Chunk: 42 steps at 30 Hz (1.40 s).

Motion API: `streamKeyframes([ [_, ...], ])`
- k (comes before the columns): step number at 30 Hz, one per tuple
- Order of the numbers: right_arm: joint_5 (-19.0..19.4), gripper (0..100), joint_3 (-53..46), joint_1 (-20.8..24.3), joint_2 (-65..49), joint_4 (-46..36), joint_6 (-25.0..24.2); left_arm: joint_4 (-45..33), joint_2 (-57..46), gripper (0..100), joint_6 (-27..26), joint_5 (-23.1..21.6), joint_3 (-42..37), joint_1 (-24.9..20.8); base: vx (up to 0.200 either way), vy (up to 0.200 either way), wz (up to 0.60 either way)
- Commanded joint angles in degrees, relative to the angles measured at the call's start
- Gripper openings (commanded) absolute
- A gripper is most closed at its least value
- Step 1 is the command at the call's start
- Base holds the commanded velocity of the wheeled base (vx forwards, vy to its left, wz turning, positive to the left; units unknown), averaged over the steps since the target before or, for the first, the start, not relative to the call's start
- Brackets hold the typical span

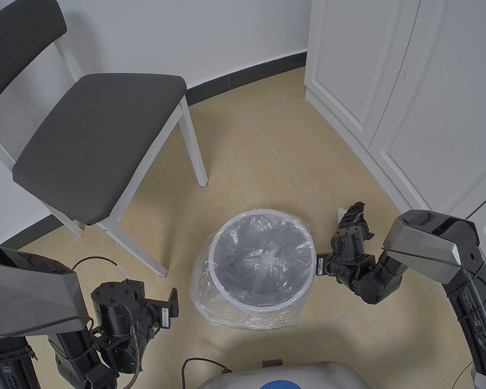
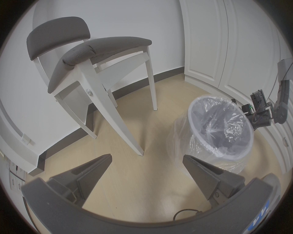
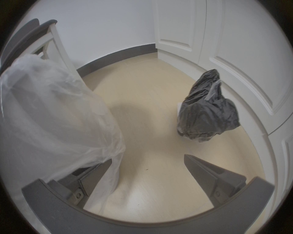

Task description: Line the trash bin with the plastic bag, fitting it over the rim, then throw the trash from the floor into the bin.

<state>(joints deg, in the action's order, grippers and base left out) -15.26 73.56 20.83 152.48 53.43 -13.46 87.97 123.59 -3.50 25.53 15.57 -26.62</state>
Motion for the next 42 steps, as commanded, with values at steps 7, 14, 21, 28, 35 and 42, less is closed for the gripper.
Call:
streamKeyframes([
  [7,0.5,100,-3.4,-0.2,-0.3,0.1,1.1,0.0,3.5,100,0.1,0.1,0.3,-0.5,0.0,0.0,0.0],
  [14,-1.2,100,-11.6,-2.7,-7.0,1.6,11.5,0.1,10.4,100,3.6,0.1,3.4,-1.3,0.0,0.0,0.0],
  [21,-0.4,100,-19.9,-6.7,-17.2,6.0,16.4,0.2,16.9,100,9.2,0.1,10.4,-2.2,0.0,0.0,0.0],
  [28,3.3,100,-22.7,-10.5,-25.0,6.1,16.6,0.2,15.4,100,14.6,0.0,13.3,-2.5,0.0,0.0,0.0],
  [35,3.4,100,-22.5,-11.2,-25.3,6.2,16.6,0.2,15.5,100,17.1,0.0,15.5,-2.5,0.0,0.0,0.0],
  [42,3.2,100,-22.8,-10.6,-24.2,6.2,17.1,0.1,22.2,100,16.9,0.4,20.2,-2.5,0.0,0.0,0.0],
])
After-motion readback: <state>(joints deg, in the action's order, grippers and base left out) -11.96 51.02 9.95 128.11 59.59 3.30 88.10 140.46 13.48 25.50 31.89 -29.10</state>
